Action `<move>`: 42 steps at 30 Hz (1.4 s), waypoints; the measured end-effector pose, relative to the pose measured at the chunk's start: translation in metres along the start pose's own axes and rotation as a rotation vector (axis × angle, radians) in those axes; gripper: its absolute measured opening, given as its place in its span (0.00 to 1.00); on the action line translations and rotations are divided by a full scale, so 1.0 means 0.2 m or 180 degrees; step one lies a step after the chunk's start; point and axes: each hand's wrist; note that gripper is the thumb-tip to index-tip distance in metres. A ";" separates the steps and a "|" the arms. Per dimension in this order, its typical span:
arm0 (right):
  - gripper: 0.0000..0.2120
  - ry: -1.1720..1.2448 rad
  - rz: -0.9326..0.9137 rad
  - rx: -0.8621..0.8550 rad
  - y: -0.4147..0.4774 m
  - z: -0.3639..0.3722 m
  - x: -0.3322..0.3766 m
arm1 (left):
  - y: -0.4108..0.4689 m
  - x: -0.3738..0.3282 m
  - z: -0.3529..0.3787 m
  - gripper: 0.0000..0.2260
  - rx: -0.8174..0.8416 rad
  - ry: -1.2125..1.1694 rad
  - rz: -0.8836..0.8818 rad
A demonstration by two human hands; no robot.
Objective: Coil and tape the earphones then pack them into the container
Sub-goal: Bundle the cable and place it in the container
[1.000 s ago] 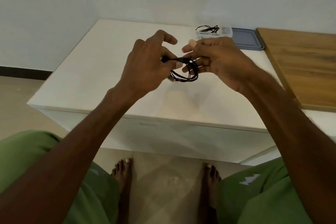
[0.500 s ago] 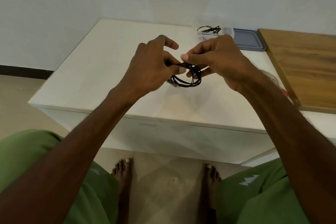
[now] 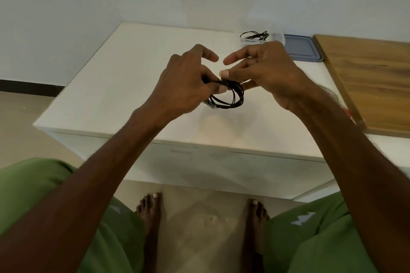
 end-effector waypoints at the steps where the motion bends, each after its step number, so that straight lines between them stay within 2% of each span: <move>1: 0.15 0.0046 -0.0010 -0.0109 0.00 0.01 0.00 | 0.00 0.00 0.00 0.23 0.0011 -0.0003 0.0021; 4: 0.14 0.0201 0.0124 -0.0279 0.00 0.03 -0.01 | -0.02 0.00 0.02 0.22 -0.0027 0.0129 0.0255; 10: 0.12 0.0584 0.0558 -0.0120 0.01 0.02 -0.01 | -0.05 0.01 0.06 0.14 -0.0395 0.1308 0.1219; 13: 0.09 0.0928 0.0681 -0.0060 0.01 0.00 0.00 | -0.07 -0.01 0.06 0.11 -0.0608 0.1743 0.1474; 16: 0.12 0.1229 0.0978 -0.0061 0.02 -0.02 0.00 | -0.08 -0.02 0.06 0.11 -0.0604 0.2052 0.1560; 20: 0.13 0.1619 0.1294 0.0246 0.02 -0.04 0.00 | -0.09 -0.04 0.06 0.13 -0.0671 0.2335 0.1854; 24: 0.07 0.2109 0.1431 0.0360 0.01 -0.04 -0.02 | -0.09 -0.05 0.06 0.11 -0.0812 0.2349 0.1948; 28: 0.04 0.2466 0.1536 0.0438 0.01 -0.03 -0.03 | -0.08 -0.05 0.06 0.11 -0.0912 0.2416 0.1887; 30: 0.04 0.2518 0.1556 0.0403 0.01 -0.02 -0.03 | -0.07 -0.04 0.07 0.08 -0.0898 0.2454 0.1839; 33: 0.11 0.2114 0.1394 0.0165 0.01 -0.01 -0.03 | -0.05 -0.04 0.07 0.03 -0.0862 0.2000 0.1552; 36: 0.13 0.0727 0.0573 -0.0186 0.02 0.00 -0.05 | -0.01 0.00 0.07 0.05 -0.0727 0.1507 0.1120; 39: 0.09 -0.0013 -0.0052 -0.0053 0.01 0.03 -0.05 | 0.02 0.04 0.09 0.05 -0.0478 0.1656 0.0873; 42: 0.10 -0.0317 -0.0247 -0.0293 0.01 0.04 -0.07 | 0.02 0.02 0.12 0.05 -0.0317 0.1854 0.0804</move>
Point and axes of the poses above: each hand's wrist, its own y-axis towards the middle knuckle, its own z-axis out of the palm, x = y × z, and after that the axes turned 11 degrees about -y, right-handed
